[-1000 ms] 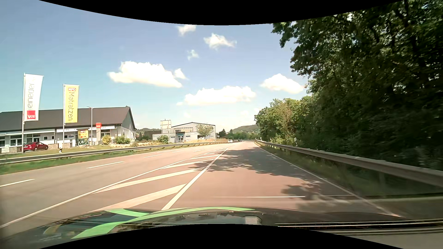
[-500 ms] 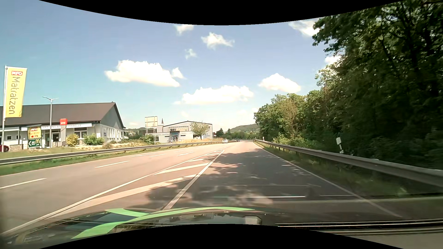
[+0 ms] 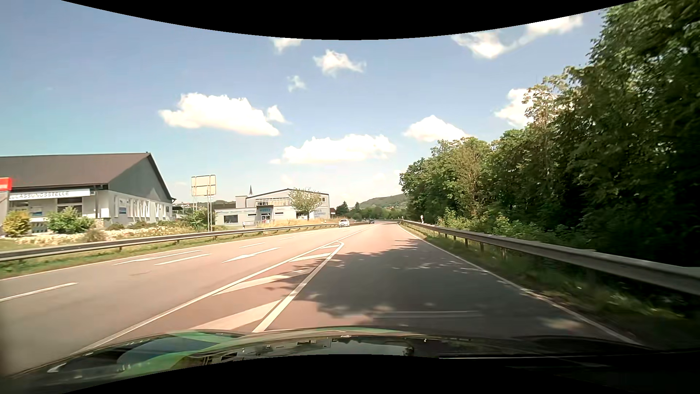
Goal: Follow the waypoints while adhering to traffic rules and regulations
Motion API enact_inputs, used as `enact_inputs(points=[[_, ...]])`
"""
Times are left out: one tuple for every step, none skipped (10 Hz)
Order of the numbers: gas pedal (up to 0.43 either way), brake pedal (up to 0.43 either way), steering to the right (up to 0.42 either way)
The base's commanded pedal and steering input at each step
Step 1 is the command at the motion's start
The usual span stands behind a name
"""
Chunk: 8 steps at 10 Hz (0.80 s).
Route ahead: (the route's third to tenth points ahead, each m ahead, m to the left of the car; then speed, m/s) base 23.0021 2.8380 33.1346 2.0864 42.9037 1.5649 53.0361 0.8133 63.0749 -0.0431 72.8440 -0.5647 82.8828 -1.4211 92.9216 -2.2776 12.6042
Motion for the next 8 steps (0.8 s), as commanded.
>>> enact_inputs(points=[[0.268, 0.0, 0.009], [0.268, 0.0, 0.009], [0.268, 0.0, 0.009], [0.268, 0.0, 0.01], [0.268, 0.0, 0.011], [0.268, 0.0, 0.011], [0.26, 0.0, 0.011], [0.26, 0.0, 0.011]])
